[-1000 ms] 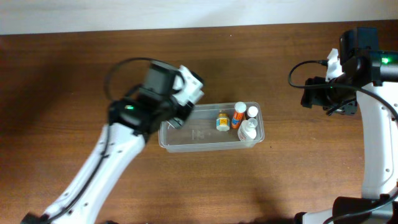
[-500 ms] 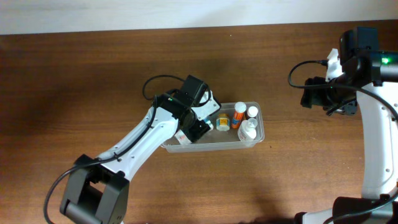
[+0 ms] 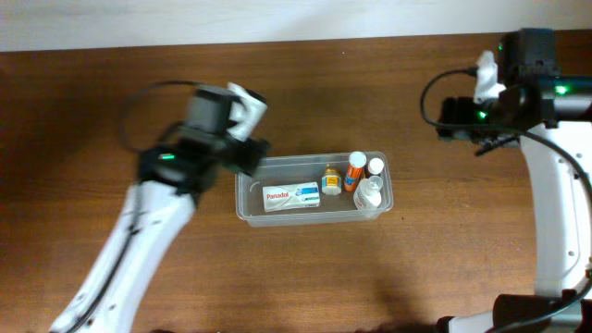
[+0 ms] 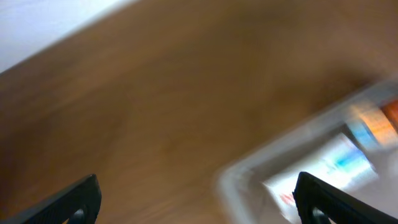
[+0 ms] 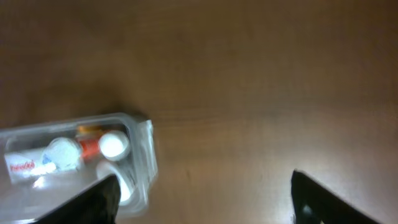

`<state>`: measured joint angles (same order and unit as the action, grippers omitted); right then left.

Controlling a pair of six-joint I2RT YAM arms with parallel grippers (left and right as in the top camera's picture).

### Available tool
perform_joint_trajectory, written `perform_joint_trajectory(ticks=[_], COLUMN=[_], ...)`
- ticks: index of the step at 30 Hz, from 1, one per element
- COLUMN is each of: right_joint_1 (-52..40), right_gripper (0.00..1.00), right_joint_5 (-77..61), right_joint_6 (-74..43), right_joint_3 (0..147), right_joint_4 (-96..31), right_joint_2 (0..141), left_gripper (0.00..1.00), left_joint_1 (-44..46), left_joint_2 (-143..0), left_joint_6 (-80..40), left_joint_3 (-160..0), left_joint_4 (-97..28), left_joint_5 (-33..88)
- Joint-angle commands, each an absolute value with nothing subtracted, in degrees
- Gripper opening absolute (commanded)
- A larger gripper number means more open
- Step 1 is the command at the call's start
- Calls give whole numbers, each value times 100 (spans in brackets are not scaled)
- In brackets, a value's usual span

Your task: Pack container

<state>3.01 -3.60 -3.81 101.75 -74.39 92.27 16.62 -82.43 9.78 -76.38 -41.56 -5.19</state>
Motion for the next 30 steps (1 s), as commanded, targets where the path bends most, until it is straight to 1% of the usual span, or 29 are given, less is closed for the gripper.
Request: perform_joint_trajectory(ticks=[1, 4, 7, 11, 14, 16, 19, 21, 23, 26, 30], right_joint_1=[-38, -220, -261, -261, -294, -395, -648, -832, -941, -974, -974], right_gripper=[84, 85, 85, 87, 89, 91, 93, 99, 98, 98, 98], right_joint_5=[-427, -427, -403, -333, -276, -23, 301, 351, 338, 311, 311], right_joint_6=[-167, -174, -239, -375, -388, -388, -388, -388, -388, -386, -386], right_joint_3=[10151, 10151, 10151, 10114, 9806, 9327, 8226, 7338, 6534, 5588, 4866], right_joint_4=[-7072, -6873, -7002, -7157, -7008, -6757, -6250, -5933, -5793, -5721, -5940], right_joint_2=[9260, 9260, 9118, 8648, 8027, 7404, 6222, 5365, 4574, 3564, 2731], left_gripper=[100, 99, 99, 99, 99, 99, 100, 99, 99, 99, 99], left_joint_1=[886, 322, 38, 12, 21, 21, 21, 21, 21, 21, 21], left_joint_2=[-8171, -8128, -7907, -7063, -6202, -5507, -4456, -3730, -3120, -2508, -2209], left_joint_6=[196, 191, 23, 19, 19, 16, -19, -91, -89, -86, -86], left_joint_3=[-7688, -7688, -7686, -7596, -7319, -6978, -6348, -5852, -5380, -4936, -4851], left_joint_4=[-4193, -4602, -4858, -5046, -5046, -5043, -5017, -5048, -5009, -4919, -5531], left_joint_5=[-604, -392, -25, -132, -148, -126, -128, -119, -121, -126, -123])
